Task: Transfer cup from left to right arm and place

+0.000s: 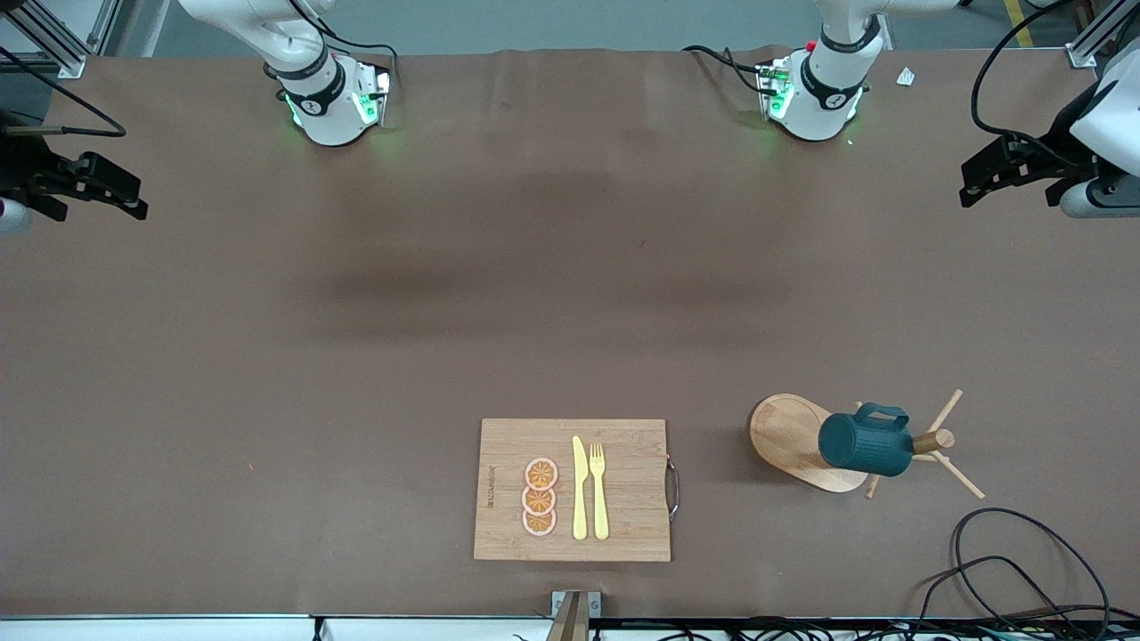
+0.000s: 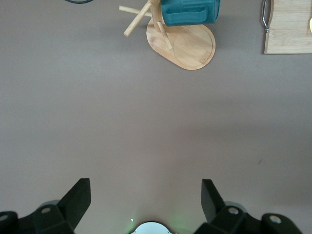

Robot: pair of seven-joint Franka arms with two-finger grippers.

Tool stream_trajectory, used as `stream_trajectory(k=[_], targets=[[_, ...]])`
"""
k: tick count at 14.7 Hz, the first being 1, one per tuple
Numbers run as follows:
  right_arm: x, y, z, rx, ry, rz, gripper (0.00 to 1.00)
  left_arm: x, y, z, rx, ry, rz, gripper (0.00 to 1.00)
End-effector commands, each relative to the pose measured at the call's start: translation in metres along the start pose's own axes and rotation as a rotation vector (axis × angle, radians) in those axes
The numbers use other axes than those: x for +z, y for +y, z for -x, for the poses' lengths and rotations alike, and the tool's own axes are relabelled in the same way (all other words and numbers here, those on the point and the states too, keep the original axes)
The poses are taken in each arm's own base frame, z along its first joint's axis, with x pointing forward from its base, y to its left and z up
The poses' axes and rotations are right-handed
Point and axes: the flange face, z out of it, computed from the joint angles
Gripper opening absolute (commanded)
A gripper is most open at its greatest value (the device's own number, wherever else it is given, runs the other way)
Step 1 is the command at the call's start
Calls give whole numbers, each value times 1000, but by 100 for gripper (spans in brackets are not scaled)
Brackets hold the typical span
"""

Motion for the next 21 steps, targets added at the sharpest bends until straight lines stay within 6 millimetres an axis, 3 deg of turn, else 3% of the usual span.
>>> stream_trajectory(k=[1,5,9,14,17,21], targets=[[-3,6,3,-15,0,-12,100,-6,-2,2,1,-4,-4,100],[-3,6,3,-15,0,-12,100,-8,-5,-4,4,6,-13,100],[-2,5,3,-17,-1,-12,100,7,-1,-17,-48,30,-2,100],[-3,2,1,-22,10,-14,100,41,-3,-37,-483,42,153,100],[-3,-1,1,-24,11,-26,100,67,-11,-48,-604,62,216,100],[-3,-5,2,-26,6,-27,100,105,-3,-61,-843,85,298,100]])
